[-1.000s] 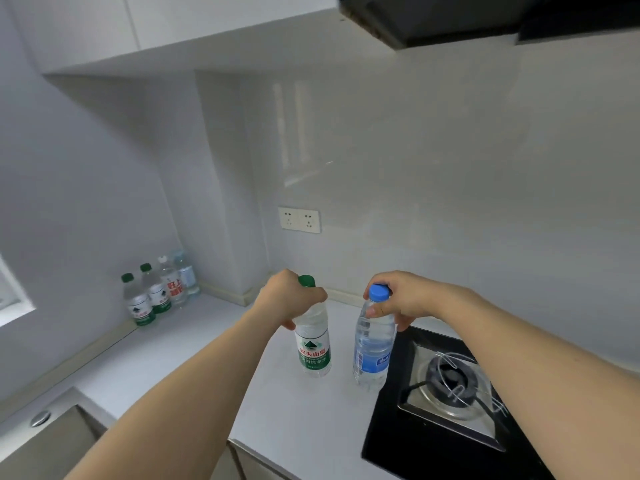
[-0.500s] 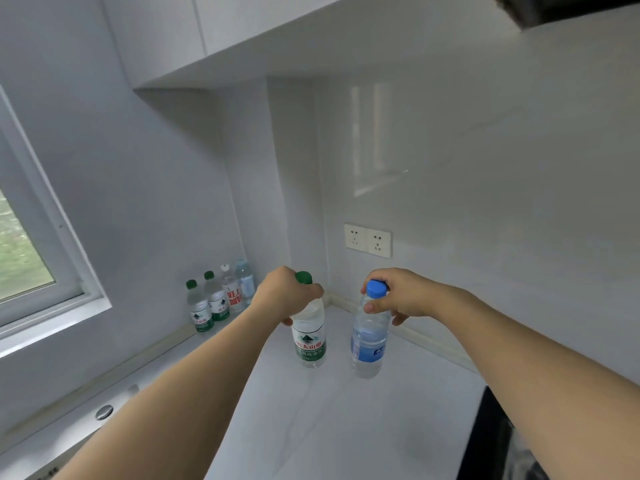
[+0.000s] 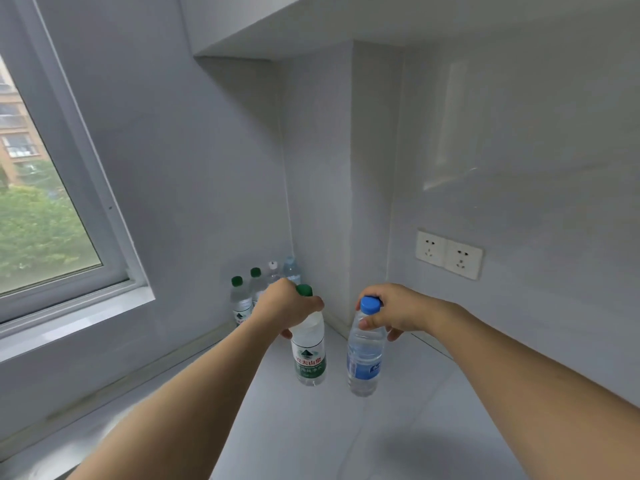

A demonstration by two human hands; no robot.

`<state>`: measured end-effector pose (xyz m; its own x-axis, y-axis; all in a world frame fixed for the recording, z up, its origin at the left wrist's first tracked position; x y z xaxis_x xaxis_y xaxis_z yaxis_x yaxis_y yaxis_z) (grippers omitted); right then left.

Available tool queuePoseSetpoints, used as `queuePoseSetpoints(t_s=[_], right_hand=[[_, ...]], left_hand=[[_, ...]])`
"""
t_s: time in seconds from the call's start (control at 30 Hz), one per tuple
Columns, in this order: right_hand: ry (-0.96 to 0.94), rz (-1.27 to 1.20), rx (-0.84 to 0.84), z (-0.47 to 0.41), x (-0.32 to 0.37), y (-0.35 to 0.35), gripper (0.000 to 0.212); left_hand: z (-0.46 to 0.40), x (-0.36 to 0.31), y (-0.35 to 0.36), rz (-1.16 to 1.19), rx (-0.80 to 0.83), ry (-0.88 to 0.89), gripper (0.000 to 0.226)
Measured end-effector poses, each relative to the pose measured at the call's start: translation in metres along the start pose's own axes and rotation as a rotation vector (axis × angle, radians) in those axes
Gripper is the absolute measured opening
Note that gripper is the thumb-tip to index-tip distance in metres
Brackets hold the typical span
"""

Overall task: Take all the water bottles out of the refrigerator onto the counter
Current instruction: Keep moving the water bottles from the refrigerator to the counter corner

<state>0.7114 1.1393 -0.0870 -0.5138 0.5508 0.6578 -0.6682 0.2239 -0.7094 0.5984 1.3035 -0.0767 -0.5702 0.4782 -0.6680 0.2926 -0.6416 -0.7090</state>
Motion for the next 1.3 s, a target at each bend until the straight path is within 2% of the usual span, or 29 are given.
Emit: queuePoseSetpoints(t_s=[0.23,0.47,0.77,1.1,1.3], right_hand=[[-0.049,-0.021,0.056,-0.112,0.055,0.030,0.025],[-0.094,-0.025,0.115,-0.210,0.094,0.079,0.022],[-0.126,0.034,0.162,-0.311,0.116,0.163,0.029],[-0.113,0.053,0.206,-0.378,0.127,0.217,0.032],[-0.122,0.034,0.136,-0.409,0.142,0.219,0.034]], left_hand=[[-0.080,0.065,-0.061,0.048,-0.045,-0.042,0.025],[-0.140,0.149,-0.102,0.103,-0.032,-0.128,0.026],[-0.204,0.268,-0.118,0.034,-0.035,-0.227,0.032],[-0.253,0.326,-0.094,0.062,0.031,-0.189,0.031],[-0.275,0.331,-0.097,0.120,0.016,-0.140,0.040]])
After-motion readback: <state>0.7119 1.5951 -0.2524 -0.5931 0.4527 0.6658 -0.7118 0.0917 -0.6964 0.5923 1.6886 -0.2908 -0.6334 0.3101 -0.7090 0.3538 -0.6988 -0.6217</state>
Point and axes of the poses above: each hand's wrist, its own z-axis away from the middle knuckle, its own y-axis out of the palm, x = y × z, the point moved 8 cm from there along -z, towards the middle knuckle, and after that the axes turned 4 degrees about x, right-handed, at the moved point
